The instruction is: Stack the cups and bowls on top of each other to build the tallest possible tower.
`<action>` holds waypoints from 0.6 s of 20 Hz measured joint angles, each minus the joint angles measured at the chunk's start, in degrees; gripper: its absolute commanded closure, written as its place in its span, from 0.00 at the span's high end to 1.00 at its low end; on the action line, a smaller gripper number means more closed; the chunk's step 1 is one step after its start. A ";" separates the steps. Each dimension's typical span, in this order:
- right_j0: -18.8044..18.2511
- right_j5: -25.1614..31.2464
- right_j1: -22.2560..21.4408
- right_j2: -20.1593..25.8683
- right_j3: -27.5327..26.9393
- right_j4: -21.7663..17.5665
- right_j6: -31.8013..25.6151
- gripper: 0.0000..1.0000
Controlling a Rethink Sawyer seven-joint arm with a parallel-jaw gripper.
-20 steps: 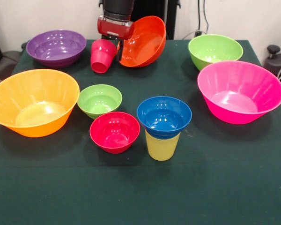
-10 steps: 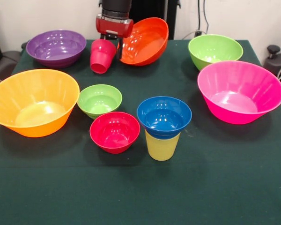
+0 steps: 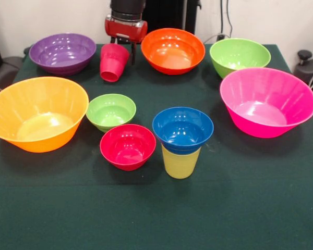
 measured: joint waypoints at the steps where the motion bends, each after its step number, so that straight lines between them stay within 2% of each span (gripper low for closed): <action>1: 0.12 -0.01 -0.02 -0.02 -0.02 0.01 0.00 1.00; 12: 1.80 -2.51 0.02 -0.40 -0.06 0.00 0.00 1.00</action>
